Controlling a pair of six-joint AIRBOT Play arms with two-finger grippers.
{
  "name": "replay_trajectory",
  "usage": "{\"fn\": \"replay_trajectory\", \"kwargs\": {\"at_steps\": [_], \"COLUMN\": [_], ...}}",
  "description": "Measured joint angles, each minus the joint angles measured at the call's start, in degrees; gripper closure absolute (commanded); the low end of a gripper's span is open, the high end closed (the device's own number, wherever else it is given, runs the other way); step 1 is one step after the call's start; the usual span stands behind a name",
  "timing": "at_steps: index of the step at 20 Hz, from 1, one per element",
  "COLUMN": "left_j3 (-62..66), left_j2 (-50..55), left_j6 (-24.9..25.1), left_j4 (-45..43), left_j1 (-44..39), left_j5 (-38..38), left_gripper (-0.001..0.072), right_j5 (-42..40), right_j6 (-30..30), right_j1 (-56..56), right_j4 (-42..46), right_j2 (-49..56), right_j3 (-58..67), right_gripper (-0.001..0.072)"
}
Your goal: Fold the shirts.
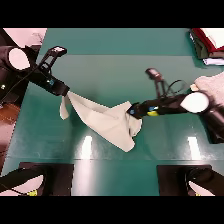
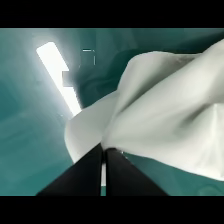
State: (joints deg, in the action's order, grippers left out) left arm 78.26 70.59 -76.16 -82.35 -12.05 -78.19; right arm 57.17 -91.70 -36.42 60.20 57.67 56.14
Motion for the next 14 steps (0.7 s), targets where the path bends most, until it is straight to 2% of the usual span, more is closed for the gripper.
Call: {"fn": "replay_trajectory", "kwargs": {"at_steps": [2, 5, 9, 14], "left_j3": [0.4, 0.7, 0.8, 0.8], "left_j2": [0.0, -0.1, -0.1, -0.1], "left_j6": [0.0, 0.1, 0.1, -0.1], "left_j4": [0.4, 3.2, 6.5, 8.5], "left_j1": [0.0, 0.0, 0.0, 0.0], "left_j5": [0.5, 2.0, 3.1, 3.4], "left_gripper": [0.0681, 0.0681, 0.0681, 0.0681], "right_j5": [1.8, 5.2, 7.8, 11.1], "right_j6": [1.9, 6.1, 10.8, 14.3], "right_j1": [5.2, 12.0, 16.2, 17.5], "right_j4": [-0.1, -0.9, -3.0, -6.9], "right_j2": [-1.9, -0.7, 7.0, 20.7], "right_j3": [0.6, 1.0, 2.0, 9.8], "right_gripper": [0.0186, 0.0182, 0.0183, 0.0183]}}
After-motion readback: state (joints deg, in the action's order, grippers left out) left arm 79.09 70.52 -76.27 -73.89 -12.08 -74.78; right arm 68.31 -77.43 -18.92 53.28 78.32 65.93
